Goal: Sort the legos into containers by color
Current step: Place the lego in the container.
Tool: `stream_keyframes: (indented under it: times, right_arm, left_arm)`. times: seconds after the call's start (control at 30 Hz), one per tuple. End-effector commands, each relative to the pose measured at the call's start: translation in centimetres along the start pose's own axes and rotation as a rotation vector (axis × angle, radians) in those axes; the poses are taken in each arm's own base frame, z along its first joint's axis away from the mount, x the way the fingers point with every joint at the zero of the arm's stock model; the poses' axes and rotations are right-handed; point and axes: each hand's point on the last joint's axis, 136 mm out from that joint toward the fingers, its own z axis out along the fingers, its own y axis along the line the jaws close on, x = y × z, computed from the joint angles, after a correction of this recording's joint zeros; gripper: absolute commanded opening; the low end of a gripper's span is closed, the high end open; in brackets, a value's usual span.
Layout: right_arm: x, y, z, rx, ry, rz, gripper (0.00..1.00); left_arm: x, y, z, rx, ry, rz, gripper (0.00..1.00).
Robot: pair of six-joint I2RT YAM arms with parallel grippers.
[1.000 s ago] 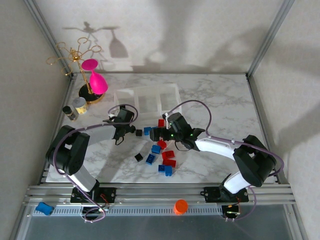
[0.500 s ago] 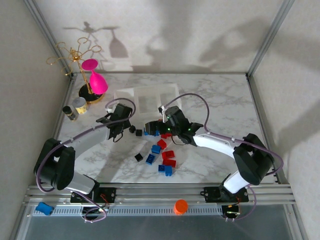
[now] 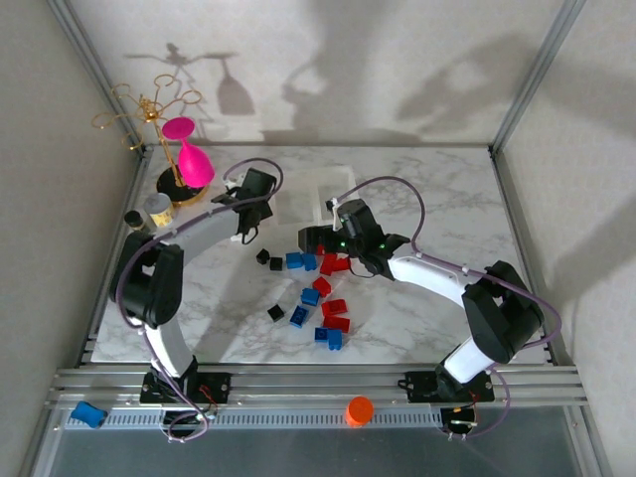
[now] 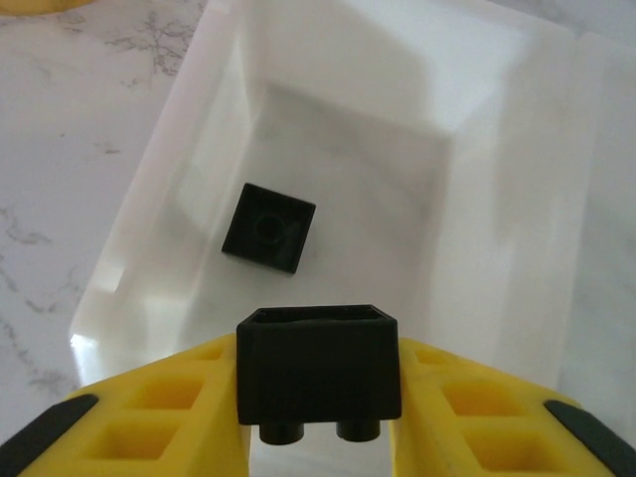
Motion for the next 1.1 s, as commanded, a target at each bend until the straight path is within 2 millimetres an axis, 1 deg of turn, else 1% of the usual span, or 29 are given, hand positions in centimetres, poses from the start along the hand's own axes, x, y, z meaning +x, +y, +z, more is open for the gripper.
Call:
stream_keyframes:
  times: [0.0, 0.03, 0.07, 0.13, 0.23, 0.37, 0.43, 0.5, 0.57, 0.7, 0.83, 0.9, 1.0, 1.07]
  right_arm:
    - [-1.0, 0.0, 0.2, 0.016, -0.013, -0.024, 0.99]
    - [-1.1, -0.1, 0.1, 0.02, -0.013, -0.03, 0.99]
    - [-1.3, -0.2, 0.0, 0.028, -0.016, -0.035, 0.99]
    - [-1.7, -0.4, -0.3, 0.041, -0.023, -0.046, 0.99]
    - [-2.3, -0.3, -0.8, 0.041, -0.042, -0.06, 0.99]
    - [-2.8, 0.1, -1.2, 0.028, -0.051, -0.072, 0.99]
    - [-2.7, 0.4, -1.3, 0.01, -0.049, -0.069, 0.99]
    - [-2.4, 0.7, -1.2, -0.011, -0.037, -0.065, 0.99]
    - [-2.0, 0.9, -1.2, -0.023, -0.018, -0.054, 0.99]
    - [-0.7, 1.2, -1.7, -0.051, 0.013, -0.042, 0.99]
    - [1.3, 0.6, -1.7, -0.038, 0.059, -0.033, 0.99]
    - [2.5, 0.7, -1.7, -0.041, 0.083, -0.045, 0.99]
    - [4.5, 1.1, -1.4, -0.055, 0.128, -0.049, 0.99]
    - [5.6, 1.1, -1.0, -0.053, 0.157, -0.05, 0.99]
  left_arm:
    - [-2.5, 0.5, 1.0, -0.047, -0.037, -0.003, 0.37]
    - [-2.7, 0.6, 1.5, -0.047, -0.029, -0.012, 0.39]
    - [-2.9, 0.1, 1.6, -0.028, -0.023, -0.012, 0.4]
    - [-3.3, -0.5, 1.6, -0.001, -0.032, -0.017, 0.49]
    - [-3.8, -1.0, 1.5, 0.014, -0.04, -0.014, 0.58]
    - [-3.7, -1.1, 1.2, 0.019, -0.024, -0.015, 0.58]
    - [-3.5, -1.4, 0.2, 0.052, -0.027, -0.023, 0.58]
    - [-3.0, -1.3, -0.6, 0.066, -0.025, -0.034, 0.59]
    - [-2.1, -0.9, -1.5, 0.077, -0.005, -0.034, 0.58]
    - [0.1, 0.6, -4.1, 0.057, -0.006, -0.009, 0.59]
    - [3.0, 2.4, -6.7, 0.036, 0.009, 0.023, 0.6]
    - [4.6, 2.9, -7.7, 0.047, 0.026, 0.028, 0.6]
    - [6.9, 3.7, -8.7, 0.049, 0.043, 0.027, 0.62]
    - [8.4, 3.7, -8.9, 0.067, 0.059, 0.033, 0.62]
